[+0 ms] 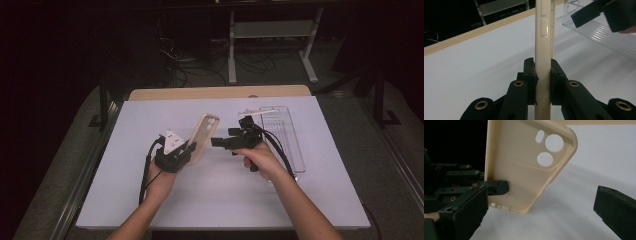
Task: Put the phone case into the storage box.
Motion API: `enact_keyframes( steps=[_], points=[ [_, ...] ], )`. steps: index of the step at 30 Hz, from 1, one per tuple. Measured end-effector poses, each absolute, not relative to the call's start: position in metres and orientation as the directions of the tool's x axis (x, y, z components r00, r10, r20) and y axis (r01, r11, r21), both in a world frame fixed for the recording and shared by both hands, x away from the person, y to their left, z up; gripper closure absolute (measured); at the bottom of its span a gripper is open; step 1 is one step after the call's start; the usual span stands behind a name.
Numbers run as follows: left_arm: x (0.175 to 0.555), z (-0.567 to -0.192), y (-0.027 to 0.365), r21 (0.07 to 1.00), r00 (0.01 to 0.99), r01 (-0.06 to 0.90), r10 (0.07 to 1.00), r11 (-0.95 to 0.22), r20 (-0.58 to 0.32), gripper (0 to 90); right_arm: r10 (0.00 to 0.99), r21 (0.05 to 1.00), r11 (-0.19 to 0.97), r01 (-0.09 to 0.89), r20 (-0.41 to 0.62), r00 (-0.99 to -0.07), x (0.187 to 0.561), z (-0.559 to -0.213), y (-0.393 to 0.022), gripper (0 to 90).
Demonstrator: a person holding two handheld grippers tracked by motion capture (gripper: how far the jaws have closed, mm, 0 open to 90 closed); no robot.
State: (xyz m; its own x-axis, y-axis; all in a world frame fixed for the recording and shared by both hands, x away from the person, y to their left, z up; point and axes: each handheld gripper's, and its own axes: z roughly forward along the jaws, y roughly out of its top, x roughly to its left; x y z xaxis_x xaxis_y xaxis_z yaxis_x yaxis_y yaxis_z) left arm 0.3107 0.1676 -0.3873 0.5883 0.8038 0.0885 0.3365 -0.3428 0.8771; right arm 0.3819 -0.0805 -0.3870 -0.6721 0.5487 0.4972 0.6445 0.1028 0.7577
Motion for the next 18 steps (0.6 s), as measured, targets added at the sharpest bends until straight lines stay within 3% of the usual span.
enact_keyframes(
  steps=[18],
  points=[
    [0.3063,-0.3873,0.1577,0.889,0.608,0.312,0.79,-0.336,0.085,79.2,0.52,0.75,0.024,0.661,0.555,-0.649,0.3834,-0.3912,-0.074,0.0]
  ],
)
